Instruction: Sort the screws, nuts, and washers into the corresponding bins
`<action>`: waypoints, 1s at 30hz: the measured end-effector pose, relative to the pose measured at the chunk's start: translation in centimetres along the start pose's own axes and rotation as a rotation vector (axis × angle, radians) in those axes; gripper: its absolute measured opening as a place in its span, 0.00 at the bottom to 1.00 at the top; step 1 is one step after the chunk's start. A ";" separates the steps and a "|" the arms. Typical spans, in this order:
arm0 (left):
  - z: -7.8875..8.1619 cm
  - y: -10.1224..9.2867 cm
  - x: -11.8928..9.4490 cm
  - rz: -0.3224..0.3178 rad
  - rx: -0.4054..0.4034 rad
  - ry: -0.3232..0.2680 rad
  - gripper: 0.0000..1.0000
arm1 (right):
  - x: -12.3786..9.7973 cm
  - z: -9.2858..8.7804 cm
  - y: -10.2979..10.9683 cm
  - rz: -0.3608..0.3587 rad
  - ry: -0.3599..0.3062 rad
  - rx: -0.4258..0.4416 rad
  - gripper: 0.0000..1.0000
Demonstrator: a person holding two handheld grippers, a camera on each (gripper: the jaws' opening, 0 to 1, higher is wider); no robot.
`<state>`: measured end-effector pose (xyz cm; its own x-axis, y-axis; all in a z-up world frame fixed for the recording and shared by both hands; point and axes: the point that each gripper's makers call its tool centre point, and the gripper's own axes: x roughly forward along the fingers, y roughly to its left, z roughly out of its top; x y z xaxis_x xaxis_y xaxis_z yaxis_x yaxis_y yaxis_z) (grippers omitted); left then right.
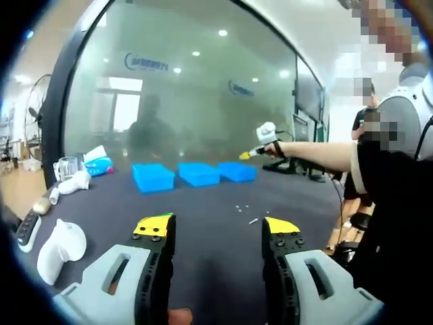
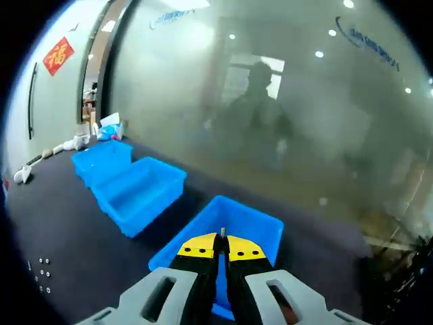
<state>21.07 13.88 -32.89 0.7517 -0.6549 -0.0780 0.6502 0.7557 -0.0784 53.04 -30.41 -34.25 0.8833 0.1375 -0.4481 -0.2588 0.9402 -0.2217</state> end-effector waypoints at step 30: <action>0.1 -0.8 0.4 -0.017 0.001 0.000 0.50 | -5.5 0.5 3.2 0.064 -0.169 0.012 0.35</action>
<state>20.84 13.06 -32.80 0.7404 -0.6677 -0.0769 0.6631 0.7444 -0.0787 47.52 -28.01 -32.01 0.9188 0.2462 -0.3086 -0.3125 0.9313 -0.1871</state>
